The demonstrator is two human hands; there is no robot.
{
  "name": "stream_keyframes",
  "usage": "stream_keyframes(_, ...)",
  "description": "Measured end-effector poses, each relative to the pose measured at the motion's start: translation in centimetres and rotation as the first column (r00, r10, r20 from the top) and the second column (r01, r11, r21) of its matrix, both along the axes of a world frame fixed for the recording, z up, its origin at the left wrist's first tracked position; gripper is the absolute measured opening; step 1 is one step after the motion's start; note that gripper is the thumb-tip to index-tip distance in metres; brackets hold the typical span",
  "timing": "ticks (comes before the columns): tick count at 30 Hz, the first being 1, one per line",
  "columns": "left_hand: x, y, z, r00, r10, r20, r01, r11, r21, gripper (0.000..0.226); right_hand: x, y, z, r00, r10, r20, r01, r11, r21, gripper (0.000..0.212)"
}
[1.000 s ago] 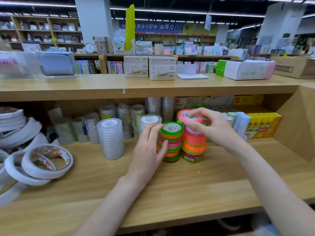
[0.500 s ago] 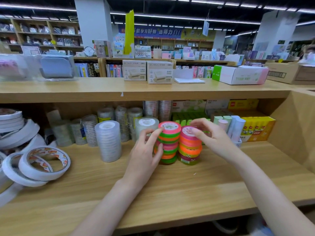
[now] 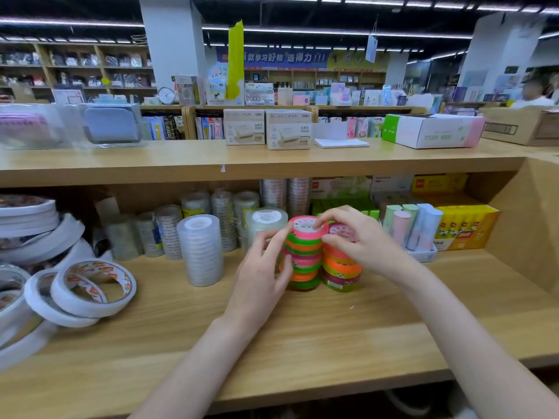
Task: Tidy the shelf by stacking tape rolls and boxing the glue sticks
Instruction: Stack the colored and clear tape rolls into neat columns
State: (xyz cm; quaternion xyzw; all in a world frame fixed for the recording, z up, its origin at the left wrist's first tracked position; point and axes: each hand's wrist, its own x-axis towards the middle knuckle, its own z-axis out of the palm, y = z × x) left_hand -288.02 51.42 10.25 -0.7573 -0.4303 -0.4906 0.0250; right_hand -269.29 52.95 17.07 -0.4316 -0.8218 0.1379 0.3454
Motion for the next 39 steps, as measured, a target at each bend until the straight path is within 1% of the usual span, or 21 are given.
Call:
stream_keyframes(2, 0.0, -0.1, 0.0, 1.000, -0.001, 0.017, 0.001, 1.000, -0.002, 0.048, 0.1, 0.1, 0.0, 1.000, -0.002, -0.026, 0.002, 1.000, 0.010, 0.016)
stream_keyframes(4, 0.1, -0.1, 0.0, 1.000, 0.001, 0.030, -0.001, 1.000, -0.010, 0.044, 0.5, 0.2, 0.1, 0.996, -0.028, -0.085, 0.032, 0.998, 0.047, 0.017)
stream_keyframes(6, 0.1, 0.0, -0.1, 1.000, 0.004, 0.026, -0.004, 1.000, -0.022, 0.043, 1.4, 0.1, 0.2, 0.984, -0.066, -0.168, 0.080, 0.994, 0.078, 0.018)
stream_keyframes(8, 0.1, 0.1, -0.1, 1.000, 0.004, 0.025, -0.003, 1.000, -0.030, 0.042, 2.8, -0.1, 0.2, 0.969, -0.122, -0.216, 0.143, 0.986, 0.082, 0.018)
stream_keyframes(10, 0.1, 0.1, -0.1, 0.999, 0.002, 0.032, 0.000, 0.999, -0.045, 0.042, 3.9, -0.2, -0.5, 0.971, -0.158, -0.181, 0.167, 0.985, 0.039, 0.019)
stream_keyframes(12, 0.2, -0.1, 0.0, 0.999, 0.009, 0.031, -0.008, 0.998, -0.058, 0.043, 4.3, -0.4, -1.3, 0.977, -0.141, -0.159, 0.136, 0.990, -0.038, 0.021)
stream_keyframes(13, 0.3, -0.2, 0.0, 1.000, 0.008, 0.029, -0.006, 0.998, -0.064, 0.044, 4.3, -0.6, -1.7, 0.968, -0.126, -0.216, 0.106, 0.989, -0.101, 0.026)
stream_keyframes(14, 0.4, -0.3, 0.0, 1.000, 0.004, 0.029, -0.002, 0.998, -0.068, 0.046, 4.1, -0.9, -1.9, 0.941, -0.122, -0.317, 0.066, 0.981, -0.183, 0.034)
stream_keyframes(16, 0.3, -0.5, 0.1, 0.999, -0.004, 0.051, 0.008, 0.997, -0.075, 0.048, 3.4, -1.3, -2.3, 0.863, -0.137, -0.486, -0.026, 0.949, -0.315, 0.051)
stream_keyframes(19, 0.1, -0.7, -0.5, 0.985, 0.014, 0.171, 0.011, 0.989, -0.146, 0.047, 1.9, -1.5, -3.6, 0.825, -0.158, -0.542, -0.044, 0.939, -0.340, 0.074)
stream_keyframes(21, 0.1, -0.8, -1.0, 0.967, 0.030, 0.254, 0.035, 0.968, -0.248, 0.043, 0.6, -1.6, -4.3, 0.823, -0.178, -0.540, -0.006, 0.947, -0.321, 0.084)
stream_keyframes(24, 0.0, -0.4, -1.4, 0.942, -0.007, 0.336, 0.144, 0.913, -0.382, 0.044, -0.8, -1.5, -5.2, 0.841, -0.167, -0.515, 0.039, 0.967, -0.251, 0.079)
stream_keyframes(28, -0.6, -0.5, -1.3, 0.942, 0.010, 0.337, 0.131, 0.910, -0.393, 0.051, -1.7, -1.4, -5.3, 0.852, -0.109, -0.513, -0.007, 0.975, -0.220, 0.074)
stream_keyframes(30, -0.8, -1.1, -1.5, 0.936, 0.013, 0.351, 0.142, 0.899, -0.414, 0.055, -1.9, -1.3, -5.1, 0.846, -0.081, -0.526, -0.051, 0.971, -0.232, 0.072)
stream_keyframes(34, -0.9, -1.6, -1.7, 0.963, 0.100, 0.252, 0.012, 0.912, -0.410, 0.070, -1.9, -0.9, -5.1, 0.852, -0.001, -0.523, -0.164, 0.949, -0.268, 0.075)
stream_keyframes(36, -0.4, -2.1, -1.6, 0.959, 0.177, 0.222, -0.071, 0.907, -0.415, 0.078, -1.7, -0.5, -5.2, 0.856, 0.065, -0.513, -0.233, 0.934, -0.272, 0.079)
stream_keyframes(39, 0.6, -2.6, -1.2, 0.925, 0.268, 0.269, -0.126, 0.885, -0.448, 0.082, -1.2, 0.1, -4.9, 0.862, 0.209, -0.462, -0.365, 0.888, -0.280, 0.085)
